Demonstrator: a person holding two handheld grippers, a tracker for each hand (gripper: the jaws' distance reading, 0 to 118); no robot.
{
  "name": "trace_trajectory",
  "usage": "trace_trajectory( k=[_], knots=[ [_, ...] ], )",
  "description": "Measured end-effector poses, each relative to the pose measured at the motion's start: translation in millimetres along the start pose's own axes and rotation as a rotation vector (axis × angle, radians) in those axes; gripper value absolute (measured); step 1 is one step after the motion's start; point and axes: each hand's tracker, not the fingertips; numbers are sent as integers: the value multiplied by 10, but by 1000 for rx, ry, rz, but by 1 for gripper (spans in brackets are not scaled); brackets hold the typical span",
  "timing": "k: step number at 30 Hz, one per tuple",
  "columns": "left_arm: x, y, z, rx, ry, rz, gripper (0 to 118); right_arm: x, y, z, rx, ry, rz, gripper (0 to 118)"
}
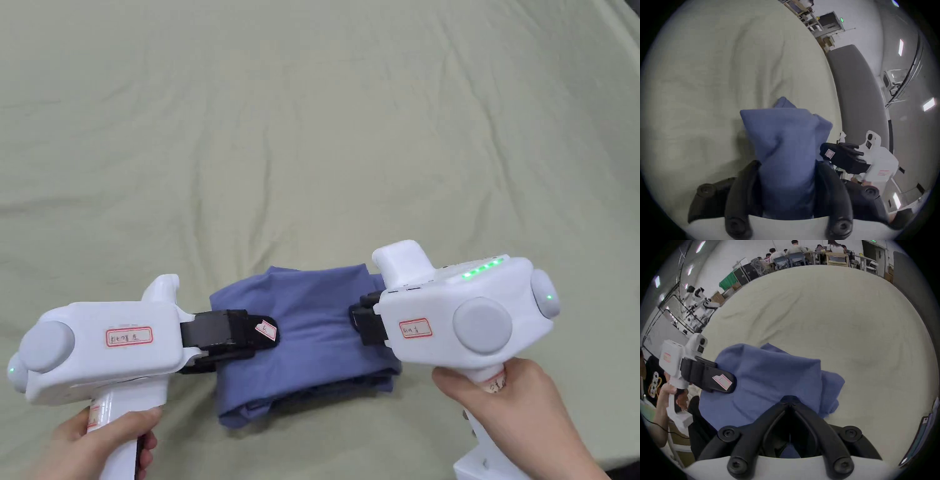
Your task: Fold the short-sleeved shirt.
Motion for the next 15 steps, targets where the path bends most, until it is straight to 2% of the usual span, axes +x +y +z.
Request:
trace_trajectory(
  k=[4, 9, 12, 15],
  knots=[
    [195, 151, 171, -40, 77, -132, 48, -208, 67, 168, 72, -14, 9, 3],
    [268, 477, 829, -25, 198, -281, 48, -471, 262, 447, 160, 9, 23, 3],
    [78, 694, 1320, -1, 312, -290, 48, -651, 391, 528, 194, 4, 55, 3],
    [-277, 869, 1773, 18, 381, -238, 48, -830, 507, 485, 204, 2, 73, 3]
  ],
)
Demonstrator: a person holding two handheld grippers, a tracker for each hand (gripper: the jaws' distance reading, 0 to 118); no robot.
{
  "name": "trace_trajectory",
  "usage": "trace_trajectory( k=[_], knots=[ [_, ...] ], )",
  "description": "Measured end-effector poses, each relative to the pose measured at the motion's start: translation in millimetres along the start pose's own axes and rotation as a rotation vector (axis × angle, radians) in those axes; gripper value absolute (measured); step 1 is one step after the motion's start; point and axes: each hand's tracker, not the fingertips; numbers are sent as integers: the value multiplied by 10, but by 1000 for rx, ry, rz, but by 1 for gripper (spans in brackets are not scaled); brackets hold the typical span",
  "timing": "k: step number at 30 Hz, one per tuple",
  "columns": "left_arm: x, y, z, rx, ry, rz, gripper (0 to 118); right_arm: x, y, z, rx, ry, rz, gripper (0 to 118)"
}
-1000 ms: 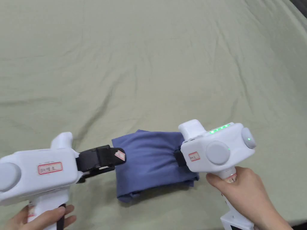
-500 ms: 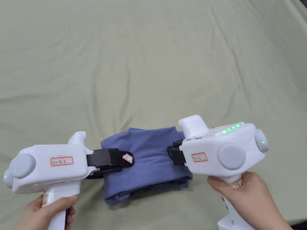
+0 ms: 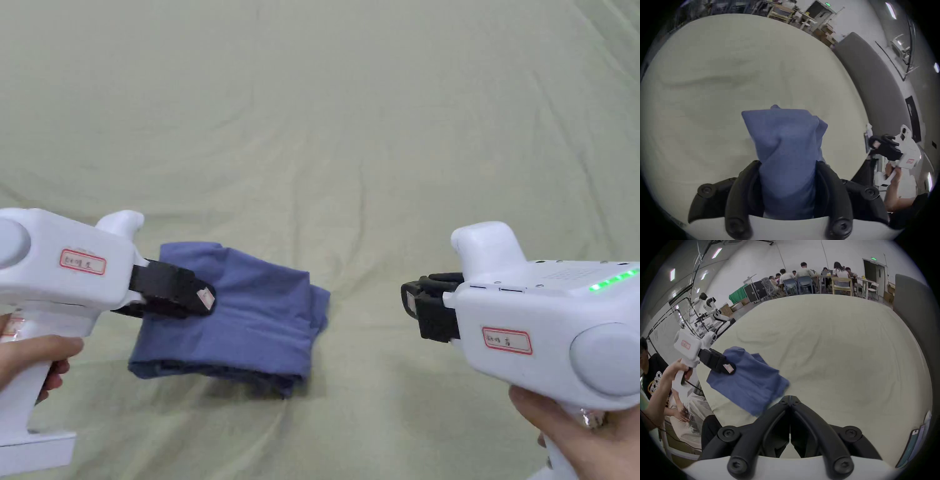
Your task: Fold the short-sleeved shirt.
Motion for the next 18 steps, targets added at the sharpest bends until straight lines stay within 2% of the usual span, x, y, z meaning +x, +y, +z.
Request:
trace_trajectory(
  k=[4, 7, 10, 15, 16, 18],
  knots=[
    [-823, -10, 420, 1, 75, 96, 48, -272, 127, -130, 2, 9, 29, 3],
    [-1362, -49, 629, -22, 161, 141, 48, -541, 237, -226, 34, 66, 41, 3],
    [-1792, -105, 670, -33, 155, 194, 48, -879, 376, -406, 41, 106, 80, 3],
    [-2127, -220, 593, -44, 139, 224, 48, -1321, 502, -756, 20, 155, 130, 3],
    [-2161, -250, 576, -32, 105, 238, 51, -1378, 502, -792, 10, 167, 143, 3],
    [-2174, -310, 578, -10, 134, 243, 54, -1471, 497, -824, -3, 175, 168, 3]
  ],
)
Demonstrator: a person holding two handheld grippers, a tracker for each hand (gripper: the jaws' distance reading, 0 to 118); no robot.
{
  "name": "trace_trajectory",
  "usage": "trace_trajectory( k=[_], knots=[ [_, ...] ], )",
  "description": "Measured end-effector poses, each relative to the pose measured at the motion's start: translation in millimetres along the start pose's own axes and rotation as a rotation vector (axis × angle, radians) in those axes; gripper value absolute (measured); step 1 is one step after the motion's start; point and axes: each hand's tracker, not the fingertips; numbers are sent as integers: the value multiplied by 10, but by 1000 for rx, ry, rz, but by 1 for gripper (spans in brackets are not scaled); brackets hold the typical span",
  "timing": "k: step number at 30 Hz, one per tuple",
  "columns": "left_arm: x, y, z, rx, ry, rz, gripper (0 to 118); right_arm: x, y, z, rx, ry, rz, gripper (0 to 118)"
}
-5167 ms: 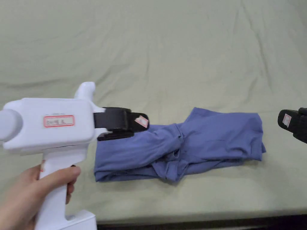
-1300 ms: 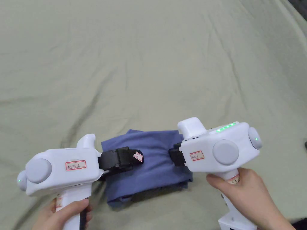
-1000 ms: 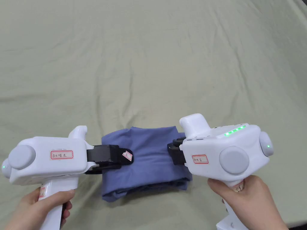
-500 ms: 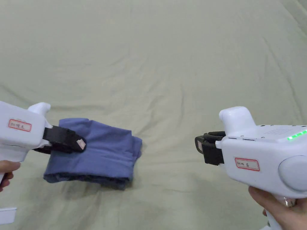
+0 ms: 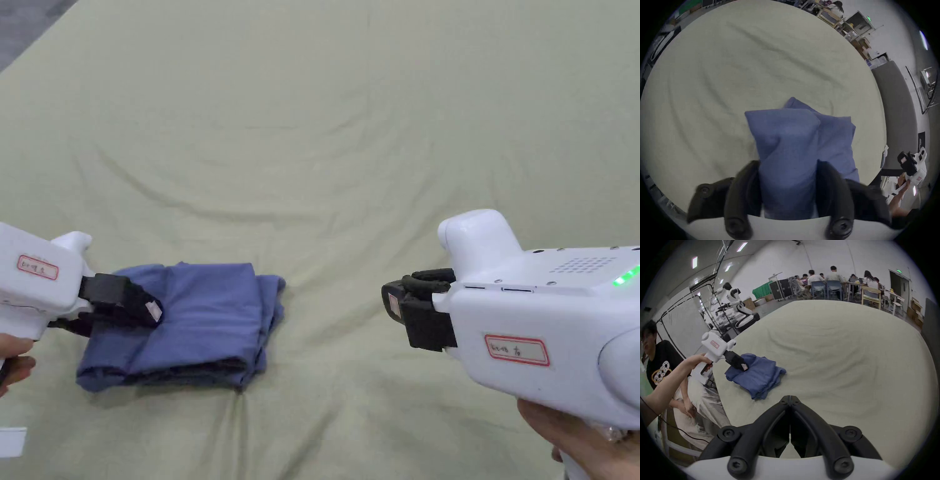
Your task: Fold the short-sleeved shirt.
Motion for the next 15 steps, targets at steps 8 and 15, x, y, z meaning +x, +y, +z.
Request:
trace_trajectory(
  k=[8, 15],
  knots=[
    [406, -325, 935, 279, 224, -110, 110, 95, -90, 351, 27, -20, 28, 3],
    [2076, -1072, 1272, 662, 171, -208, 0, 486, -255, 1064, 141, -76, -40, 3]
  ],
)
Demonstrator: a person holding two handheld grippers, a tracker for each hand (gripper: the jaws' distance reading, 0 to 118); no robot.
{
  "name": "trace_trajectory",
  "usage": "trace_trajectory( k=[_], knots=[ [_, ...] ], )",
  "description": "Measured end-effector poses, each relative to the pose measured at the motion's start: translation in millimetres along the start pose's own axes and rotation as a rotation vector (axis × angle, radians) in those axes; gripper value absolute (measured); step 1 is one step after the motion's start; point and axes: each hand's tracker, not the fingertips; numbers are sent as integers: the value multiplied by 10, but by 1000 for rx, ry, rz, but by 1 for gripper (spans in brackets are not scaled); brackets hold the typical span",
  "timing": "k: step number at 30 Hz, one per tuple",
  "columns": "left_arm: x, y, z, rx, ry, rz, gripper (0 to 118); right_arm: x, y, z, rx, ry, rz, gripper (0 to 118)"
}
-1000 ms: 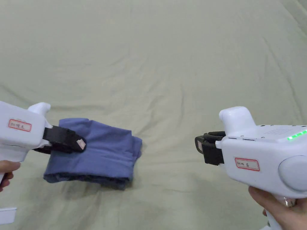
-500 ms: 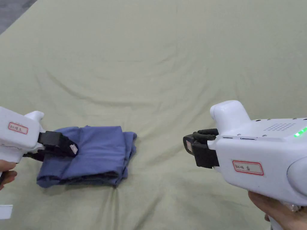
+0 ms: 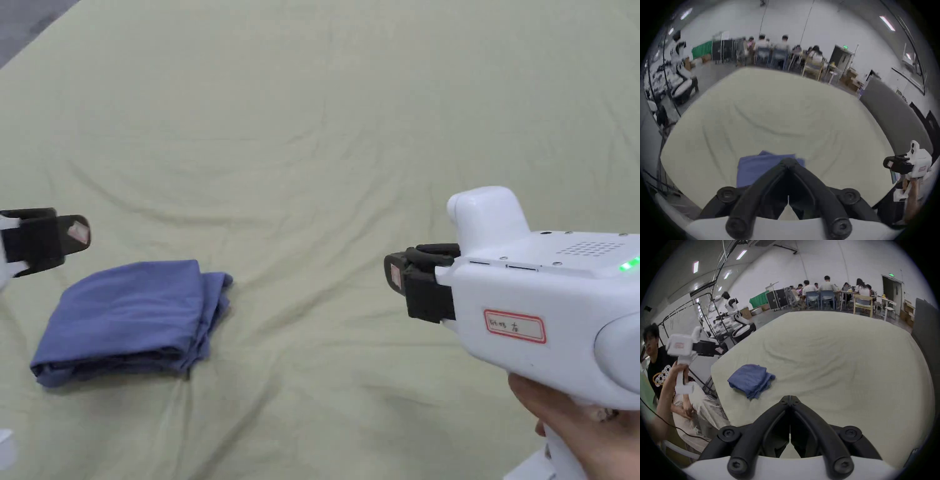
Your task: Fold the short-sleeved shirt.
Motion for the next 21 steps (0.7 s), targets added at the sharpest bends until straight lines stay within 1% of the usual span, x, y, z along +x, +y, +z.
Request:
trace_trajectory(
  k=[1, 4, 6, 7, 10, 11, 14, 16, 18, 21],
  knots=[
    [279, -21, 42, 55, -8, -19, 0, 78, -10, 139, 17, -11, -6, 3],
    [1111, -50, 140, 118, -100, -51, 0, 331, -43, 593, 81, -55, -22, 3],
    [1598, -75, 140, 154, -113, -66, 0, 529, -74, 909, 120, -115, -28, 3],
    [1859, -94, 153, 179, -122, -95, 0, 636, -95, 1083, 144, -153, -24, 3],
    [2433, -104, 175, 255, -85, -174, 0, 934, -137, 1560, 218, -274, -24, 3],
    [2568, -92, 201, 272, -73, -197, 0, 1025, -139, 1697, 240, -315, -16, 3],
    [2798, -6, 271, 296, -76, -189, 0, 1241, -133, 2056, 302, -423, 8, 3],
    [2867, 75, 345, 318, -112, -177, 0, 1345, -113, 2220, 347, -446, 6, 3],
    [2932, 185, 417, 356, -102, -189, 0, 1422, -66, 2357, 390, -456, -5, 3],
    [3045, 376, 562, 449, -42, -225, 0, 1463, 65, 2525, 476, -534, 29, 3]
  ],
)
